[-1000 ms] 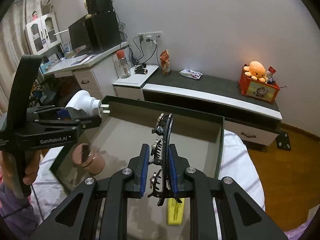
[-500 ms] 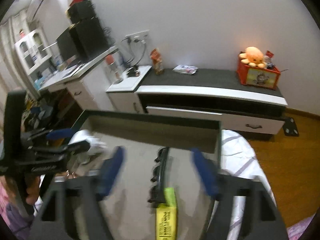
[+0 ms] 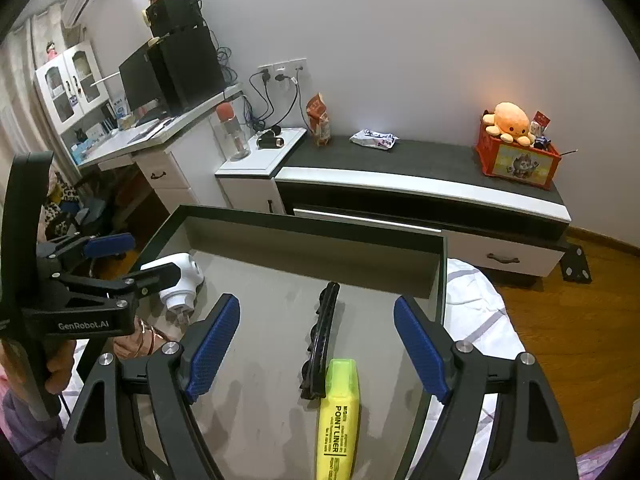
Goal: Organize rigid objects
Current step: 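Withdraw both open tools from the box over the table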
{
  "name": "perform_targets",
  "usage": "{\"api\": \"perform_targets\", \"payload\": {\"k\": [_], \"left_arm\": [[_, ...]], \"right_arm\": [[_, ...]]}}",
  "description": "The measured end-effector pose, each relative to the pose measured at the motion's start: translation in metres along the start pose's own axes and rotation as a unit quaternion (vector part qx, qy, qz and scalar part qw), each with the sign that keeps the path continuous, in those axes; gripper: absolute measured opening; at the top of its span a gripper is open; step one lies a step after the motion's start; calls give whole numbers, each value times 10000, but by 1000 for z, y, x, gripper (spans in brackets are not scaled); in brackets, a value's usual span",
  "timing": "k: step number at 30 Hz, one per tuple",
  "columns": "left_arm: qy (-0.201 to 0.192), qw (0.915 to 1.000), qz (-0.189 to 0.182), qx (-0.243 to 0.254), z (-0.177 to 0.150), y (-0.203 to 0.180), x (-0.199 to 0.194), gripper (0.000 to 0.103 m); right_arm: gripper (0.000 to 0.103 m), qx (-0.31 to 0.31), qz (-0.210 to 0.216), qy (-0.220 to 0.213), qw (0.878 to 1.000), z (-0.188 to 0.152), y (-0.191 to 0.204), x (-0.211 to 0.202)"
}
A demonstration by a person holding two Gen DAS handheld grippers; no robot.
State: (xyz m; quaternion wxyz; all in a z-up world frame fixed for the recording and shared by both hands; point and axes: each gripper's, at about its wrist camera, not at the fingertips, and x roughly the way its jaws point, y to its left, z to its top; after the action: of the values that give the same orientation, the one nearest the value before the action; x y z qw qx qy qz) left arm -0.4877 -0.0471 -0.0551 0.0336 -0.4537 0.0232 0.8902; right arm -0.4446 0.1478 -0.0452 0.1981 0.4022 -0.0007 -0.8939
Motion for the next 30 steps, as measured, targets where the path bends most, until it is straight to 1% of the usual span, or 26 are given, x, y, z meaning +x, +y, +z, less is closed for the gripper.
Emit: {"api": "perform_targets", "payload": {"k": [5,11,15,18,22,24,27,30], "left_arm": [[-60,10000,12,-5,-3,-4,-23,90],[-255,9997,31,35,-13,-9,-64,90],[-288,9996,21,35,-24,-13,-90,90],[-372,9993,57,90,-40,-18,-114,91],[-444,9988,85,171,-70,-24,-138,93],[-396,9990,101,160,-83,-26,-146,93],[-349,9992,7,173,-110,-29,-156,94],[-275,9996,18,88,-137,-31,-163,94]], "right_arm": [[81,35,-12,-123,9999,-1,7,-21],[81,-230,-149,-269,9993,-9,28,-59],[81,-341,-242,-297,9987,-18,41,-84],[81,-334,-277,-315,9986,-28,48,-103],[81,-351,-370,-351,9981,-49,58,-131],[81,-339,-404,-330,9981,-61,63,-142],[81,-384,-418,-268,9980,-82,72,-156],[81,-458,-434,-217,9978,-105,81,-169]]}}
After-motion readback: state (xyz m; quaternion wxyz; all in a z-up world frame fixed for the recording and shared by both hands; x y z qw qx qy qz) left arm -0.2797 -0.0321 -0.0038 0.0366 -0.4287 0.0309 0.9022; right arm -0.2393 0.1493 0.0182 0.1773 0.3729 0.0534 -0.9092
